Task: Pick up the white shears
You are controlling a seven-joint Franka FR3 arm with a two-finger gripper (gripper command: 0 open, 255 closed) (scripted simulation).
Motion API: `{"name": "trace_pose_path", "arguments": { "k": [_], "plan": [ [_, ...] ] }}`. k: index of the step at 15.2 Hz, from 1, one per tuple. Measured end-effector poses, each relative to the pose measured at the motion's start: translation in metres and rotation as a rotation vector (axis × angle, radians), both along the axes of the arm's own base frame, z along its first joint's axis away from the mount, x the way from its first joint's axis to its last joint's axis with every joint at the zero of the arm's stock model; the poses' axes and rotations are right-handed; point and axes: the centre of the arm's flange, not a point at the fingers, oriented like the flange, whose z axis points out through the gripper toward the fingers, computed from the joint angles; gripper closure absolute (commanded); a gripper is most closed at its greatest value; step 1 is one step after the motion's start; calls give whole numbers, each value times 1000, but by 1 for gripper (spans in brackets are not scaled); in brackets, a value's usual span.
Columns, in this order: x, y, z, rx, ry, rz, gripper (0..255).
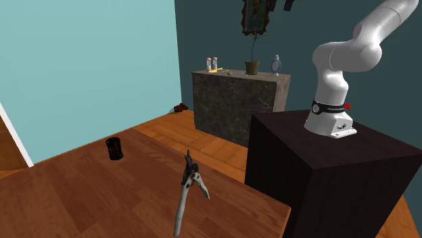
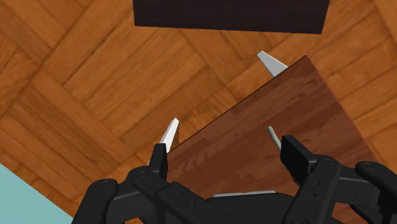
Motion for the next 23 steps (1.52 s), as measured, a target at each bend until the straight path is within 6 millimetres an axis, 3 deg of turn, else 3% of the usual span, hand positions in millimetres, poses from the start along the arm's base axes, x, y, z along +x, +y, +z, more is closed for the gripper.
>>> {"name": "trace_pose_path", "arguments": {
  "k": [4,18,23],
  "plan": [
    [17,5,-19,7,-4,32,0],
    [121,41,-156,52,-43,247,0],
    [156,66,-201,68,-58,325,0]
  ]
}}
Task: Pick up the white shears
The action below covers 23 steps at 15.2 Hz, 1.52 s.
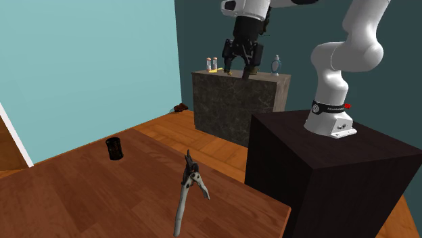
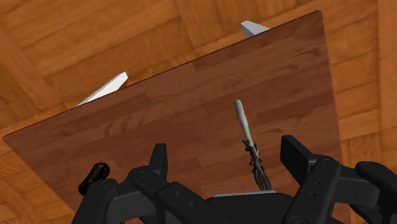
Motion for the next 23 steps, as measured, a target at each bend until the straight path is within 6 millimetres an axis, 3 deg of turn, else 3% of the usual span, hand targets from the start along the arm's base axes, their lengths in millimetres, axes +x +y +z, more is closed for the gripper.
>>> {"name": "trace_pose_path", "arguments": {
  "k": [10,19,23],
  "plan": [
    [76,55,-85,33,-31,155,0],
    [132,113,-162,63,-57,296,0],
    [139,126,-191,69,-61,323,0]
  ]
}}
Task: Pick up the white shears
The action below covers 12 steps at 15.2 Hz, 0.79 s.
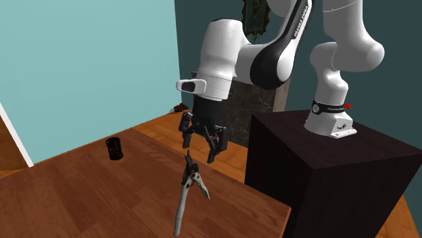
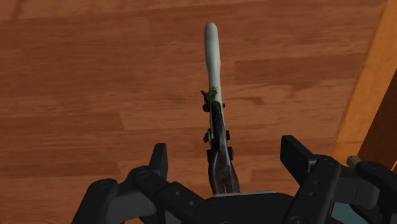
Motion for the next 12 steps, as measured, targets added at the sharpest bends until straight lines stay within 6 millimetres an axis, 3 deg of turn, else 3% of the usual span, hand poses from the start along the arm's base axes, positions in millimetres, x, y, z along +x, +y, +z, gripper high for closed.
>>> {"name": "trace_pose_path", "arguments": {
  "k": [5,6,12],
  "plan": [
    [2,1,-24,0,-1,2,0],
    [2,1,-27,0,0,2,255],
    [2,1,-28,1,-2,1,255]
  ]
}}
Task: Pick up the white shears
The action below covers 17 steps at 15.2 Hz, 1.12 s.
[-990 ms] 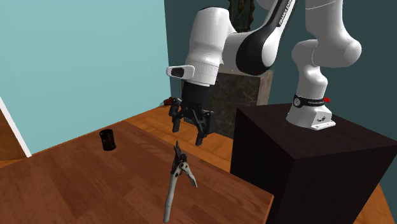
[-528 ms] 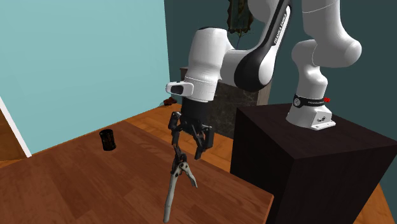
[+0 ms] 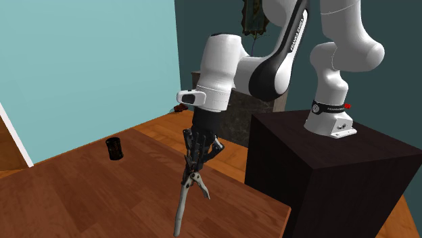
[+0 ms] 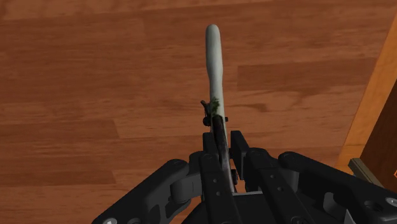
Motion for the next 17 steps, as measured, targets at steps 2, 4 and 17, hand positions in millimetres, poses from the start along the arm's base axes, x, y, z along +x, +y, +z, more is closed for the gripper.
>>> {"name": "trace_pose_path", "arguments": {
  "k": [2,4,17],
  "plan": [
    [0,0,0,0,0,0,255],
    [0,0,0,0,-1,0,255],
    [0,1,62,0,1,0,255]
  ]
}}
